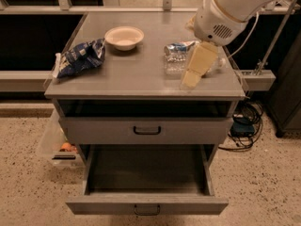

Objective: Place blue chip bag into middle drawer

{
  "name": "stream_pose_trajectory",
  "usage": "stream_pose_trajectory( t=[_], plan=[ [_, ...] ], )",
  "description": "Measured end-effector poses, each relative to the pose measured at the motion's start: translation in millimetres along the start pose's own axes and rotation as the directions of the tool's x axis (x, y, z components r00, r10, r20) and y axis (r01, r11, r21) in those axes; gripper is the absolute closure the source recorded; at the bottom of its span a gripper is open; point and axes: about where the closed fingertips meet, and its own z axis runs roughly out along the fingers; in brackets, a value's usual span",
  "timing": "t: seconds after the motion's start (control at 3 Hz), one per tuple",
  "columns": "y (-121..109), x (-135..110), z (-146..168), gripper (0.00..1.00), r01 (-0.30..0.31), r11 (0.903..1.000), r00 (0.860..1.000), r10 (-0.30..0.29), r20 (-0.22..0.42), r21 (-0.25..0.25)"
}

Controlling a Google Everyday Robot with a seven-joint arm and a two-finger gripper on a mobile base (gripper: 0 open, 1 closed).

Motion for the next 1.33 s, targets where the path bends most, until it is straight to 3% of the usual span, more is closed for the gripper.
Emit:
stream_pose_trajectory(
  t=[0.33, 0.67, 1.0, 1.33],
  plan=[
    [-18.1, -49.5, 31.3, 0.00, 0.057, 0.9984, 0.996, -0.056, 0.066, -0.005],
    [-21.5, -89.6, 59.0, 0.00, 0.152, 0.9880, 0.986, -0.150, 0.073, -0.028],
    [-20.7, -99.2, 64.3, 0.00, 0.171, 0.9846, 0.983, -0.169, 0.075, -0.033],
    [-34.1, -94.9, 74.5, 0.00, 0.124, 0.9923, 0.987, -0.123, 0.107, 0.001]
  ],
)
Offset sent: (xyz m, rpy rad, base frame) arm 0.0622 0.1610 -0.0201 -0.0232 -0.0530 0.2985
